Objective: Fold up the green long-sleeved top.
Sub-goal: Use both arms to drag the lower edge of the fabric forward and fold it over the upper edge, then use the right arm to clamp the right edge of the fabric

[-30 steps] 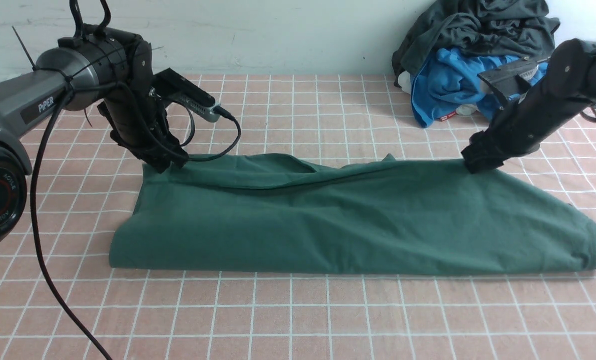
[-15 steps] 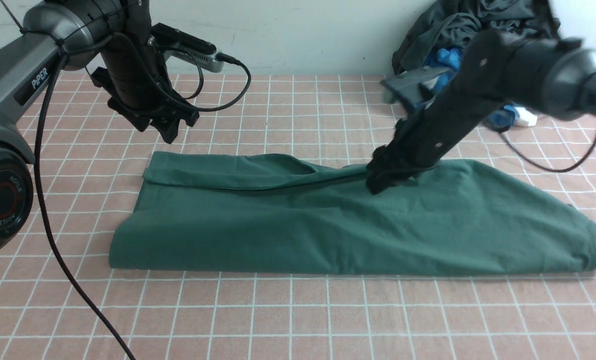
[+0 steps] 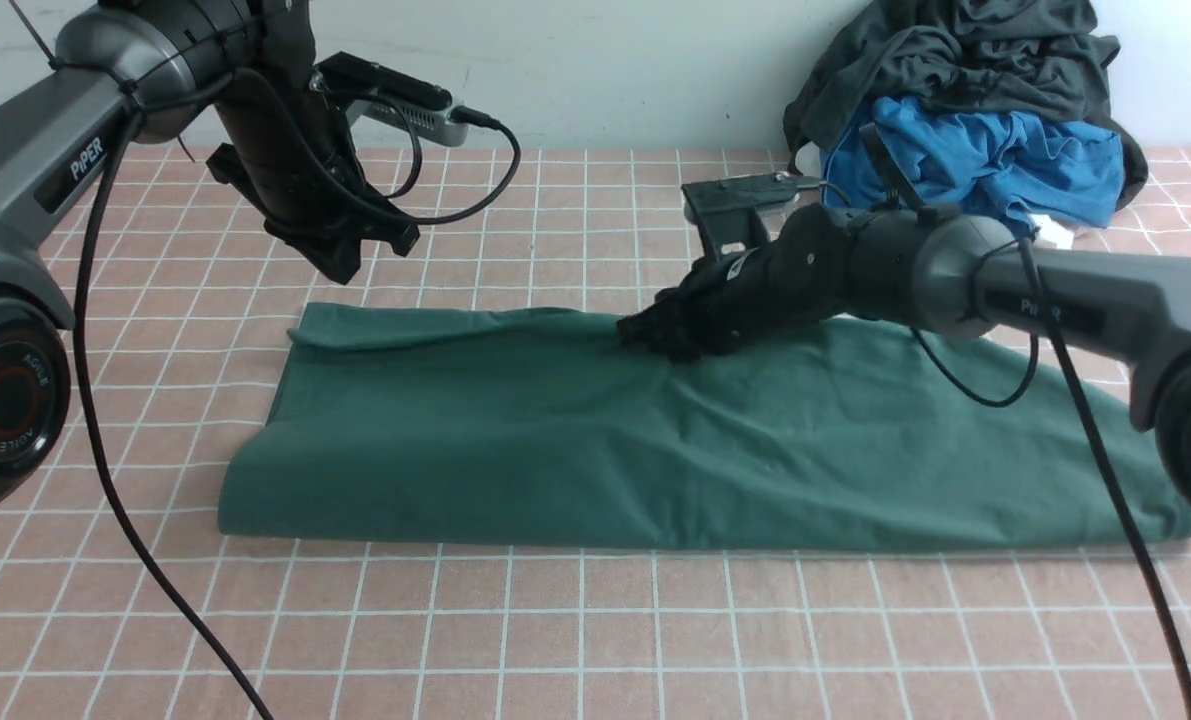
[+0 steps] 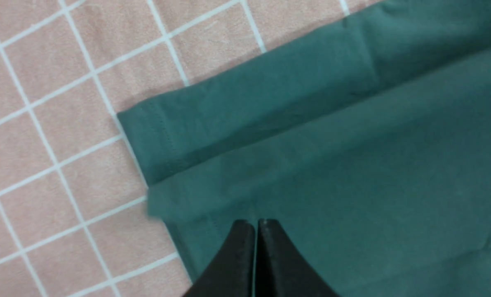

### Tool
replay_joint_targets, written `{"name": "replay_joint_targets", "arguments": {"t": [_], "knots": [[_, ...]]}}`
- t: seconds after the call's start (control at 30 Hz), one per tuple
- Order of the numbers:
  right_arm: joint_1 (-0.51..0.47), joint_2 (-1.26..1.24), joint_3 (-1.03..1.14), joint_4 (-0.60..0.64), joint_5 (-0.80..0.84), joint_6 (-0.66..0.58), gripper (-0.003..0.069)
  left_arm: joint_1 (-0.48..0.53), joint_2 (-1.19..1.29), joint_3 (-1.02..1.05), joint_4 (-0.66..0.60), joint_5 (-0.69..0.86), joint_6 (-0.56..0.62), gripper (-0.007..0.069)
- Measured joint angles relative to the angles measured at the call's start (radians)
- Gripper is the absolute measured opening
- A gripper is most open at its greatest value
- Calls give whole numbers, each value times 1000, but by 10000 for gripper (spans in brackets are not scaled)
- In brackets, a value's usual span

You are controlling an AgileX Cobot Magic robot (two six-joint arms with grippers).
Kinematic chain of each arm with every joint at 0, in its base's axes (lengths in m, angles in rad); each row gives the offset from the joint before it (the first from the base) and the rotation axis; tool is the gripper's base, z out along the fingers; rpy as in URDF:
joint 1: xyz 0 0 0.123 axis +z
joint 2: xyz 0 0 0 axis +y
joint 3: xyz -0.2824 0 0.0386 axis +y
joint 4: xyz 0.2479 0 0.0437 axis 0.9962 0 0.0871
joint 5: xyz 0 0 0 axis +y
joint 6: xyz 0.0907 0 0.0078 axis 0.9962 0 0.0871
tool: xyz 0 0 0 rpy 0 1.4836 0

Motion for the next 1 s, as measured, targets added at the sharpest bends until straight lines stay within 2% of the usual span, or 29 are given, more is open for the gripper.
{"name": "replay_joint_targets", "arguments": {"t": [0.17, 0.27, 0.3, 0.33, 0.43, 0.47, 0.5, 0.6, 0.63, 0.7, 0.83, 1.0], "knots": [[-70, 8, -104, 0, 68, 68, 170, 1, 21, 0, -51, 0, 6, -8], [-103, 8, -201, -1, 180, 71, 170, 1, 46, 0, -73, 0, 37, -8], [-113, 5, -248, -12, 262, 65, 170, 1, 56, 0, -76, 0, 44, -8], [-115, 4, -255, -12, 262, 62, 170, 1, 58, 0, -76, 0, 44, -8], [-129, -28, -392, -100, 547, -20, 170, 1, 86, 2, -78, 0, 44, -8], [-129, -31, -399, -107, 563, -24, 170, 1, 87, 2, -78, 0, 44, -8], [-129, -53, -455, -170, 690, -57, 170, -1, 87, 4, -78, 0, 44, -8], [-133, -84, -488, -288, 784, -46, 170, -14, 55, 31, -77, -4, 43, -8], [-133, -86, -487, -288, 784, -43, 170, -14, 55, 31, -77, -4, 43, -8], [-151, -134, -436, -349, 800, -4, 170, -31, -22, 132, -76, -5, 43, -8], [-165, -243, -282, -366, 804, 0, 170, -38, -137, 298, -62, -6, 43, -8], [-211, -469, 88, -358, 805, -16, 170, -38, -295, 610, -29, -56, 42, -8]]}}
